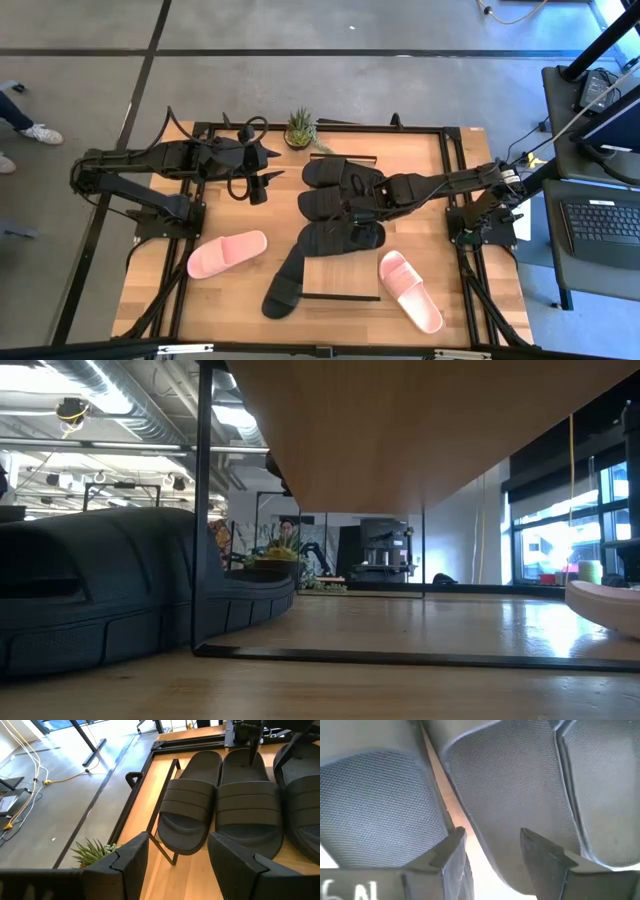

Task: Pick and place slides into the shelf
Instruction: Put the black slipper on the shelf

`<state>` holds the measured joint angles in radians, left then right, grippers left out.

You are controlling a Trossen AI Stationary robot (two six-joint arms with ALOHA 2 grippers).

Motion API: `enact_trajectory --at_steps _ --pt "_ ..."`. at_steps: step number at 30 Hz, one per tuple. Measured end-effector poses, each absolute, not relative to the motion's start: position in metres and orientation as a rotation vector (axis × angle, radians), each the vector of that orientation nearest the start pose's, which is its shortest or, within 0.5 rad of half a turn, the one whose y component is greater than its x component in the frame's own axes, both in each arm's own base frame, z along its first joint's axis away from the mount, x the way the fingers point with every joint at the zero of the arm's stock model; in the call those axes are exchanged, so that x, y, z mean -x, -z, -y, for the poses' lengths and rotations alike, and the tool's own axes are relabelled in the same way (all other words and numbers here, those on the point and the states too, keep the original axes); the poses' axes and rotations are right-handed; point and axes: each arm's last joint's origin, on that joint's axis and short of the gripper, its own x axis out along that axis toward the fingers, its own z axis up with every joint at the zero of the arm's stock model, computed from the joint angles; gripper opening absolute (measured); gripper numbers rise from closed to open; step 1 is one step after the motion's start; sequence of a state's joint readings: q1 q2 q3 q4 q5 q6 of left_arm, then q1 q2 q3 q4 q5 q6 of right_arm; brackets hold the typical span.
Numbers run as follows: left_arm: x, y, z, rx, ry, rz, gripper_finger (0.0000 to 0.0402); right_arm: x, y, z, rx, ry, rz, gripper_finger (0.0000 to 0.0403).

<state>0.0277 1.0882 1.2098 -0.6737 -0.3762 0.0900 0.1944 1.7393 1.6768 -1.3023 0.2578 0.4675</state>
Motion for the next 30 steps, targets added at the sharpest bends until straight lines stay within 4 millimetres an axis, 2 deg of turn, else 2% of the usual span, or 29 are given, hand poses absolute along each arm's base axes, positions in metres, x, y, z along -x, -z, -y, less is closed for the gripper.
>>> enact_trajectory --at_steps 9,12,14,21,26,30 --pt "-0.214 -0.377 -0.017 -0.183 -0.369 -0.565 0.0195 -0.325 -0.316 -0.056 -0.106 0.381 -1.280 0.0187" --pt "-0.214 -0.377 -0.017 -0.182 -0.369 -0.565 0.0195 -0.323 -0.324 -0.055 -0.096 0.397 -1.247 0.0187" --pt "-0.214 -0.377 -0.016 -0.167 -0.359 -0.562 0.0195 -0.320 -0.336 -0.054 -0.108 0.387 -1.205 0.0187" --pt "-0.216 -0.376 -0.002 -0.032 0.002 -0.553 0.0195 -0.301 -0.380 -0.051 -0.074 0.295 -1.063 0.0187" --pt "-0.215 -0.376 0.016 0.044 0.173 -0.554 0.0195 -0.285 -0.394 -0.046 -0.055 0.284 -1.019 0.0187" --pt "-0.219 -0.373 0.038 0.105 0.247 -0.574 0.0195 -0.278 -0.401 -0.045 0.001 0.229 -0.998 0.0187"
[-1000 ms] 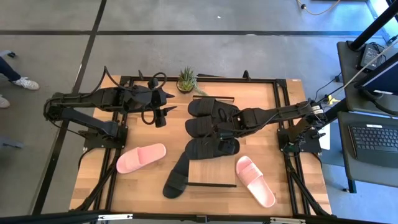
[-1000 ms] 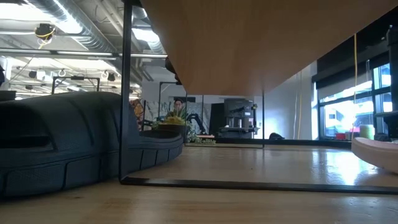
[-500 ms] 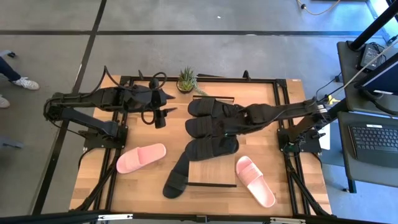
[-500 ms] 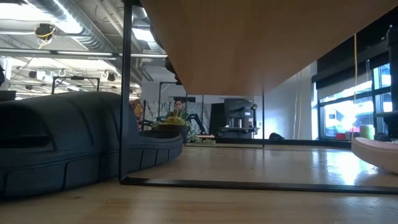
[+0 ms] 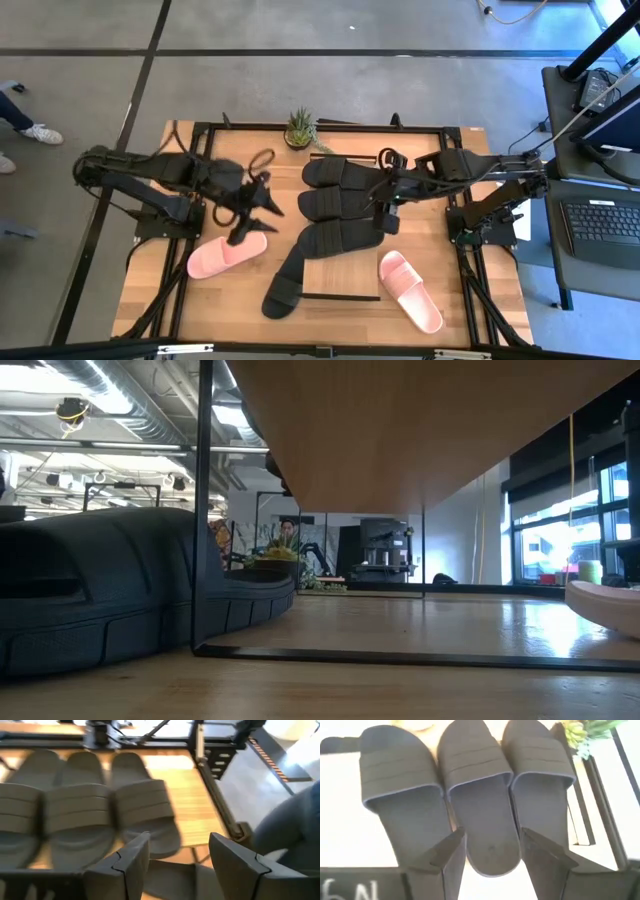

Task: Pick and place slides into the shelf
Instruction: Put the black slipper on the shelf

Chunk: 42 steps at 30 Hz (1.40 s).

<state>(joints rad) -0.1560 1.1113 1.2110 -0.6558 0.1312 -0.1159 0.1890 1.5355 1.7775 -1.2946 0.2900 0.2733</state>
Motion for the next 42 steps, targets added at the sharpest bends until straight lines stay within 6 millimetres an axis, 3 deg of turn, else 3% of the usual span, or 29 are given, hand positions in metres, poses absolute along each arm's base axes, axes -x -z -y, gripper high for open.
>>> enact_trajectory --at_steps 12,20,29,42 --pt "-0.270 -0.338 0.108 0.222 0.256 -0.599 0.0195 -0.273 -0.401 -0.049 0.117 0.005 -1.054 0.0187" --pt "-0.283 -0.321 0.144 0.302 0.316 -0.611 0.0195 -0.267 -0.403 -0.050 0.125 -0.001 -1.068 0.0187" --pt "-0.303 -0.288 0.150 0.310 0.215 -0.707 0.0195 -0.264 -0.405 -0.049 0.105 0.010 -1.061 0.0187" --pt "-0.304 -0.273 0.128 0.322 0.088 -0.855 0.0195 -0.264 -0.405 -0.049 0.081 0.025 -1.063 0.0187"
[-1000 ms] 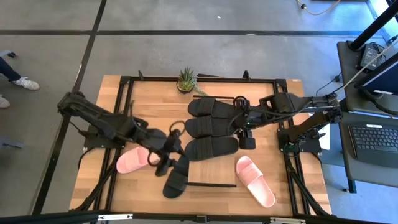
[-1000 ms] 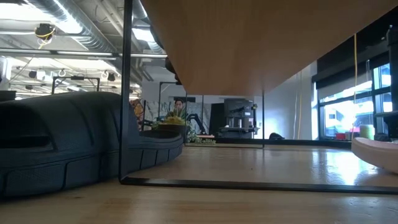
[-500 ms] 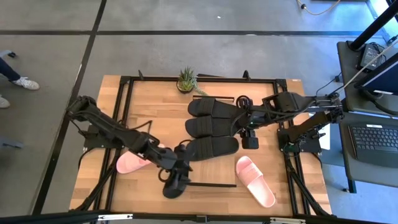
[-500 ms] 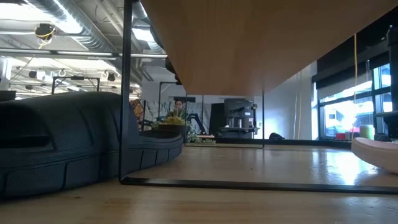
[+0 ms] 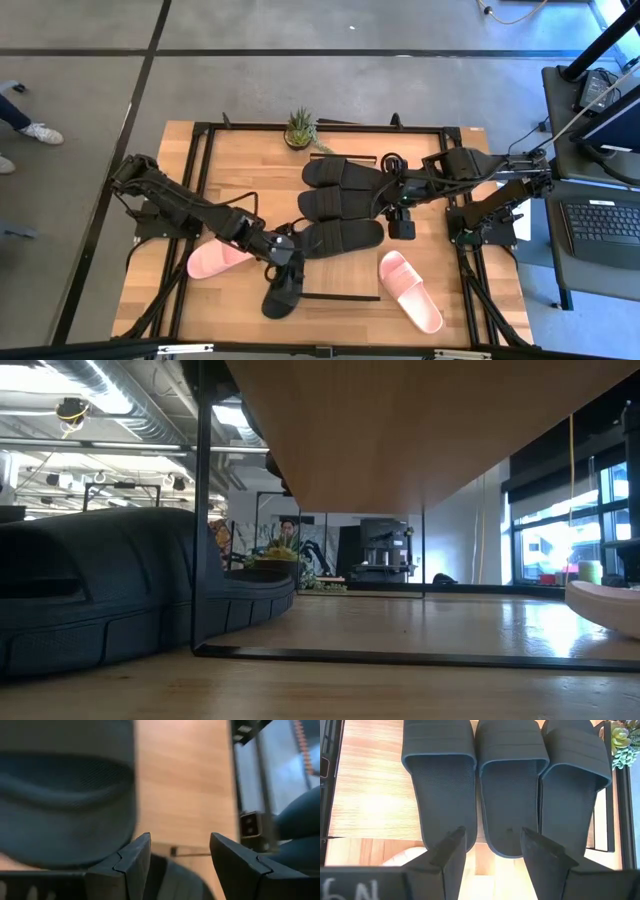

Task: Pick and place slides into the shelf
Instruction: Put the black slipper on the shelf

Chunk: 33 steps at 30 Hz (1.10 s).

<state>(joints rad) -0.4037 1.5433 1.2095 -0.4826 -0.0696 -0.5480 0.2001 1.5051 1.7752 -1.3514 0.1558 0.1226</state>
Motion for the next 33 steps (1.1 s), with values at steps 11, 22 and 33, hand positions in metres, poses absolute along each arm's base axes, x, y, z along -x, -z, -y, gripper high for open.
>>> enact_trajectory --at_steps 11,22,33 --pt "-0.309 -0.272 0.112 0.307 0.051 -0.863 0.0195 -0.263 -0.405 -0.049 0.080 0.026 -1.065 0.0187" --pt "-0.307 -0.270 0.108 0.302 0.027 -0.903 0.0195 -0.262 -0.404 -0.049 0.083 0.028 -1.077 0.0187" --pt "-0.304 -0.274 0.100 0.293 -0.018 -0.893 0.0195 -0.263 -0.405 -0.049 0.067 0.037 -1.076 0.0187"
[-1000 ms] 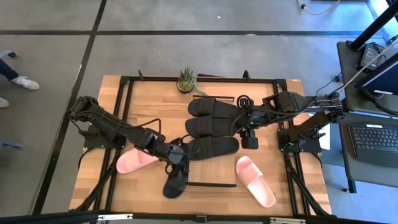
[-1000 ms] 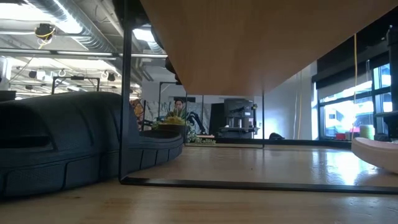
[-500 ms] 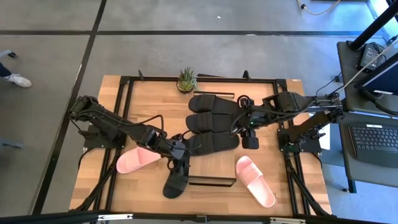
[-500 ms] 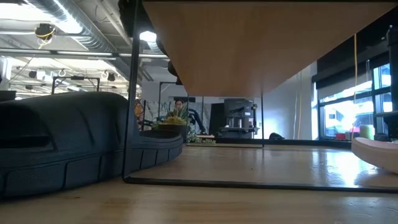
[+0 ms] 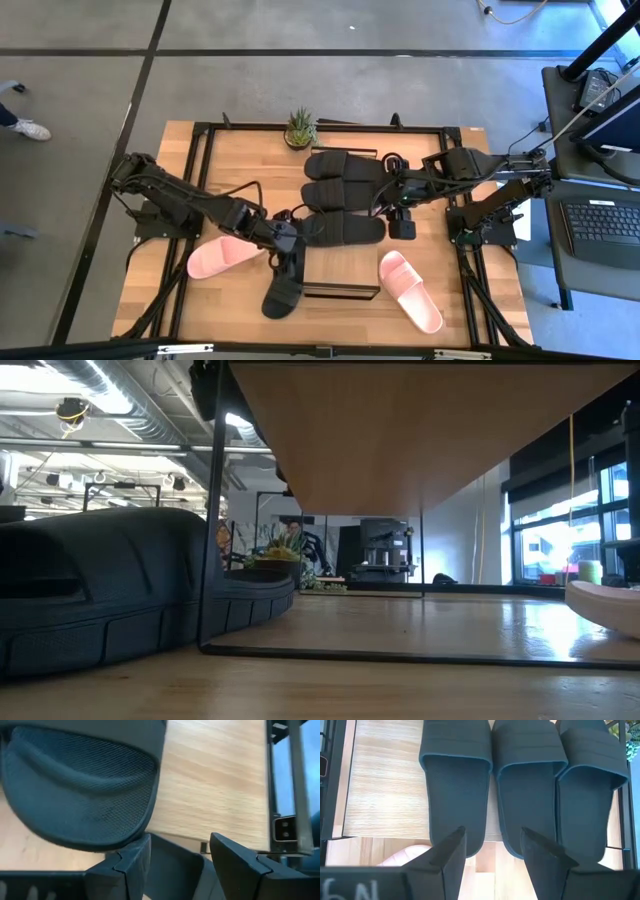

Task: Pick and place slides into the shelf
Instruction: Put the black slipper on the shelf

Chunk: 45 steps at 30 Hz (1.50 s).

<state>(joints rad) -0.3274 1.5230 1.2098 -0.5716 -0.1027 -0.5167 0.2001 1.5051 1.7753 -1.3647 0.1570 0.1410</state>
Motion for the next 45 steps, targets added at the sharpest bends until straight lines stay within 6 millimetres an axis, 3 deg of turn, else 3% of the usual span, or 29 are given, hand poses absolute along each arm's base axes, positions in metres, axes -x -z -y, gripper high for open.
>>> enact_trajectory --at_steps 15,21,28,35,39,45 --pt "-0.297 -0.278 0.101 0.287 0.025 -0.924 0.0195 -0.263 -0.405 -0.049 0.042 0.052 -1.075 0.0187" --pt "-0.276 -0.308 0.096 0.288 -0.005 -0.806 0.0195 -0.257 -0.409 -0.049 0.059 0.037 -1.055 0.0187" --pt "-0.250 -0.340 0.094 0.242 -0.002 -0.663 0.0195 -0.226 -0.418 -0.056 0.059 0.051 -0.867 0.0187" --pt "-0.240 -0.346 0.099 0.221 0.021 -0.638 0.0195 -0.196 -0.392 -0.053 -0.089 0.046 -0.680 0.0187" --pt "-0.235 -0.344 0.116 0.185 0.067 -0.648 0.0195 -0.185 -0.371 -0.049 -0.130 0.044 -0.618 0.0187" --pt "-0.216 -0.345 0.144 0.217 -0.005 -0.595 0.0195 -0.176 -0.348 -0.041 -0.151 0.066 -0.566 0.0187"
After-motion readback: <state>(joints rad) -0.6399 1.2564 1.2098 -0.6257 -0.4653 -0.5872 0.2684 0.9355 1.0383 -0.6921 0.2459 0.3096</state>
